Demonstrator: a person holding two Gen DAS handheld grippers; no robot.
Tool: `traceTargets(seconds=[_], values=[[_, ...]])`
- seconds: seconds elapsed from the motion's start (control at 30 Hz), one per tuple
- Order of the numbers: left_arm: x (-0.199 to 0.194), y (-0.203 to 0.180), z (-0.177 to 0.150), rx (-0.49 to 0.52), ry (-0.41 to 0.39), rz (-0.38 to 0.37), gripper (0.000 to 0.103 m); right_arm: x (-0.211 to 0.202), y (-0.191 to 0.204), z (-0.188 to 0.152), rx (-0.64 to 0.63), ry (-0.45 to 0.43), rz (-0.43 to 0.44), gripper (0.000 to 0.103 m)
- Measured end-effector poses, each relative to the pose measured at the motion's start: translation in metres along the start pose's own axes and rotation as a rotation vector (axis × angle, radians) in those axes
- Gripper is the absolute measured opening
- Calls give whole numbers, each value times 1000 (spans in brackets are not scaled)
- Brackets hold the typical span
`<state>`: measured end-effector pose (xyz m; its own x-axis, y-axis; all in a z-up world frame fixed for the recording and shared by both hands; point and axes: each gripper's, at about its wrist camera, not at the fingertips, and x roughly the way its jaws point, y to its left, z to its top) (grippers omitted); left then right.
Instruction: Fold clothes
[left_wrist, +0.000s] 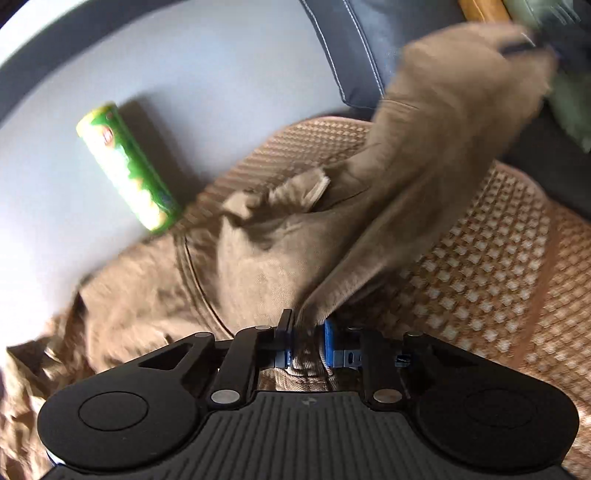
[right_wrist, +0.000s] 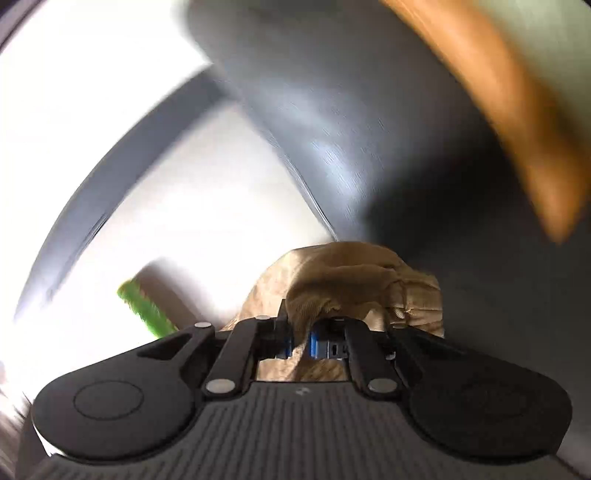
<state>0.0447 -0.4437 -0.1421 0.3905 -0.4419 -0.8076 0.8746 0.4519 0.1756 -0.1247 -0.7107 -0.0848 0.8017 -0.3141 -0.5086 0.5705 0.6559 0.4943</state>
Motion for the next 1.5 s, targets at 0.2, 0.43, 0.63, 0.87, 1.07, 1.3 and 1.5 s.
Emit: traceTargets(seconds=[0.2,0.43,0.63,0.87,1.07,1.3,1.5], values=[[7,-5,-20,65,70,1,23,-14,-64,-81,134,335,-247,36],[-3,2,-14,14,73,-23,43,-85,-79,-60,54,195,-111,42],[-18,15,-13,-58,78,-124,55,-56,-88,-10,-102,164,-135,69],[-34,54,-19,-215,96,-173,54,7,-129,-21,17,273,-157,60],[-31,70,4,-268,77,-85,55,2,-119,-29,28,263,-142,32],[7,89,45,-339,103,25,56,-38,-119,-20,-1,116,-248,32],[12,79,45,-298,110,-8,56,-65,-123,-20,-1,65,-309,54]])
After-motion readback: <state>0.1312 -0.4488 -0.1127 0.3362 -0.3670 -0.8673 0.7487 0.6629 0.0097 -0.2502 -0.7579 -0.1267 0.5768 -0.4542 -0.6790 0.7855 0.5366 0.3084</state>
